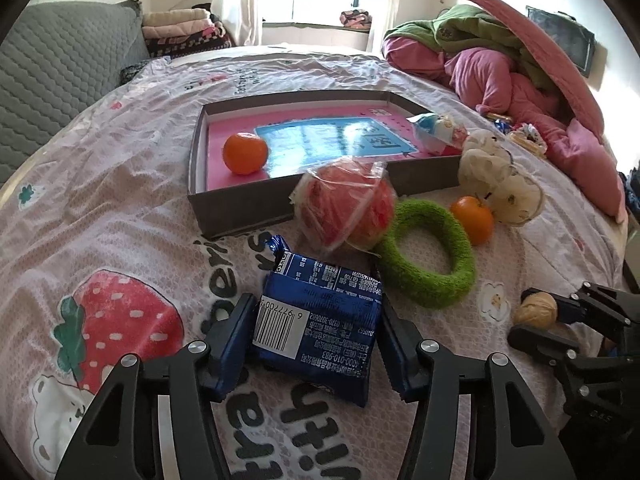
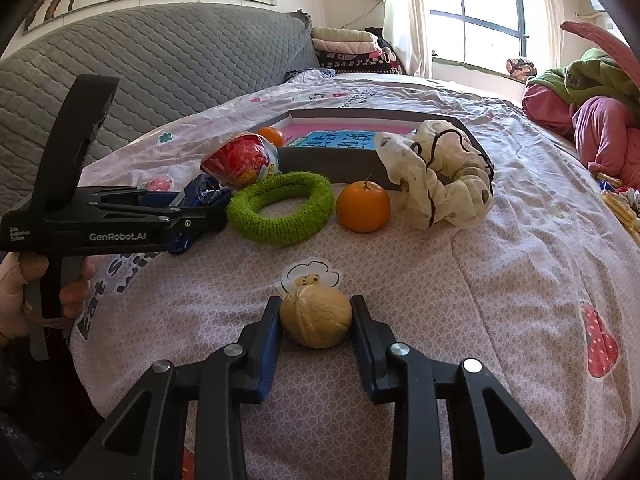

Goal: Organize objects
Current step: 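Close left tool on the biscuit pack while right tool closes on the beige ball, then lift and carry the biscuit pack with left tool while right tool carries the ball over the tray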

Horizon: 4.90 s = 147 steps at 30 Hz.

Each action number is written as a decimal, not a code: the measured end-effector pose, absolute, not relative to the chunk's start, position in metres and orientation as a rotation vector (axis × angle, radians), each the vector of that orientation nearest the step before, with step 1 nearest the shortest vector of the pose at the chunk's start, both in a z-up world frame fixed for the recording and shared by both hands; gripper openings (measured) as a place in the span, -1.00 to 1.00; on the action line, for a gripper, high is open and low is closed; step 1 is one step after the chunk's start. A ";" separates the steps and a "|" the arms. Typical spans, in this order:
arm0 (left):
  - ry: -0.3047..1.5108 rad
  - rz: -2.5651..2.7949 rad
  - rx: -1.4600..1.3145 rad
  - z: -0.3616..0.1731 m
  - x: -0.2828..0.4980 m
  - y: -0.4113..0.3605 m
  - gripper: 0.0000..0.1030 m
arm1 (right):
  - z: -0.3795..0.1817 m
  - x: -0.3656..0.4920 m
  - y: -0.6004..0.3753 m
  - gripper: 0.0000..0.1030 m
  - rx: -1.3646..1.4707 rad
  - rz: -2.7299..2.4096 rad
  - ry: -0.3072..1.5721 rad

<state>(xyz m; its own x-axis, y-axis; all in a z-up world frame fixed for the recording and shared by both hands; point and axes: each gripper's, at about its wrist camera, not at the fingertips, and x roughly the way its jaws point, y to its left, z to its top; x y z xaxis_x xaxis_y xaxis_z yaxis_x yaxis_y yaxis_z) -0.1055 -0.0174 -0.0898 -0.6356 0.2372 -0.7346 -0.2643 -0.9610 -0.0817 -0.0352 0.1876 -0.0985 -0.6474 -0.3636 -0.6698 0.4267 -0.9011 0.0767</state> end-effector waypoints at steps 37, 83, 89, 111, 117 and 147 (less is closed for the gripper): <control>0.020 2.631 -0.941 -0.047 -0.057 -0.012 0.15 | -0.076 -0.023 0.194 -0.34 0.840 -2.573 0.141; 0.020 2.712 -0.949 -0.008 -0.096 0.012 0.15 | -0.019 -0.072 0.189 -0.34 0.655 -2.533 0.130; -0.025 2.712 -0.954 -0.002 -0.108 0.007 0.15 | -0.012 -0.081 0.186 -0.34 0.629 -2.537 0.158; 0.013 2.758 -0.939 0.022 -0.157 -0.001 0.15 | 0.007 -0.123 0.180 -0.34 0.573 -2.565 0.177; 0.027 2.757 -0.940 0.021 -0.166 -0.003 0.15 | 0.008 -0.130 0.179 -0.34 0.574 -2.566 0.177; 0.070 2.778 -0.911 0.032 -0.229 -0.014 0.15 | 0.021 -0.183 0.178 -0.34 0.597 -2.586 0.180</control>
<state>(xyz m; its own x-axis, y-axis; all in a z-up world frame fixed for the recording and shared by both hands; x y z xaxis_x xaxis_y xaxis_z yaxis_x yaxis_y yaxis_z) -0.2293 -0.0144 0.0324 -0.7846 0.1902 -0.5901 -0.2195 -0.9753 -0.0224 -0.1833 0.1775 0.0208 -0.7912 -0.4217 -0.4428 0.4789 -0.8776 -0.0199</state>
